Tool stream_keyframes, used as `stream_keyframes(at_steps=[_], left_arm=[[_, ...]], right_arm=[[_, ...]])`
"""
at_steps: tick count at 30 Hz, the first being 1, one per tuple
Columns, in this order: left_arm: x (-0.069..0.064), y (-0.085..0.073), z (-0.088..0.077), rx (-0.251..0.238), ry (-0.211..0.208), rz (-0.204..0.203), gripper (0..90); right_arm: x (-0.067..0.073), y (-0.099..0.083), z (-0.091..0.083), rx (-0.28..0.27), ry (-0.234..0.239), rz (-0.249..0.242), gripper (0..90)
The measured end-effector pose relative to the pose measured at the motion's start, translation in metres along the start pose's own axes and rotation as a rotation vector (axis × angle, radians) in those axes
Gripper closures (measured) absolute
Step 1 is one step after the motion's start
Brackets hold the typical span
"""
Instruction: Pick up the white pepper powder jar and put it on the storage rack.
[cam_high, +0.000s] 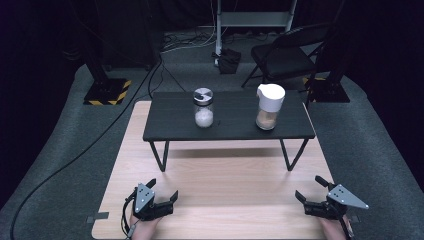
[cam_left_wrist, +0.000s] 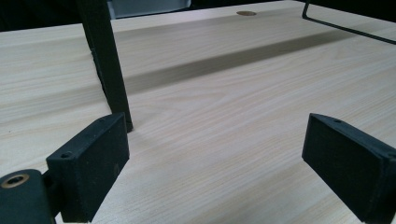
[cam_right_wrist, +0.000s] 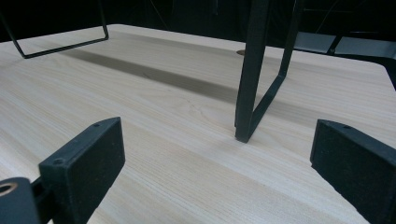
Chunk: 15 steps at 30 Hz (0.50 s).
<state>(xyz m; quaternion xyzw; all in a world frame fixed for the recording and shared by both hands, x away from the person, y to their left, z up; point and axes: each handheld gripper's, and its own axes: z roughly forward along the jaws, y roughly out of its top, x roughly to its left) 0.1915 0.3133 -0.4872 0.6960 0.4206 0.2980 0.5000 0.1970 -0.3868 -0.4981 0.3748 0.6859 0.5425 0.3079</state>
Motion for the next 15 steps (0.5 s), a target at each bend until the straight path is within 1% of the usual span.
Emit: stream_keyframes(at_steps=[15], left_arm=[[-0.0004, 0.0001, 0.0001, 0.000, 0.001, 0.001, 7.2]], right_arm=[[0.0001, 0.0006, 0.0004, 0.003, 0.000, -0.001, 2.5]])
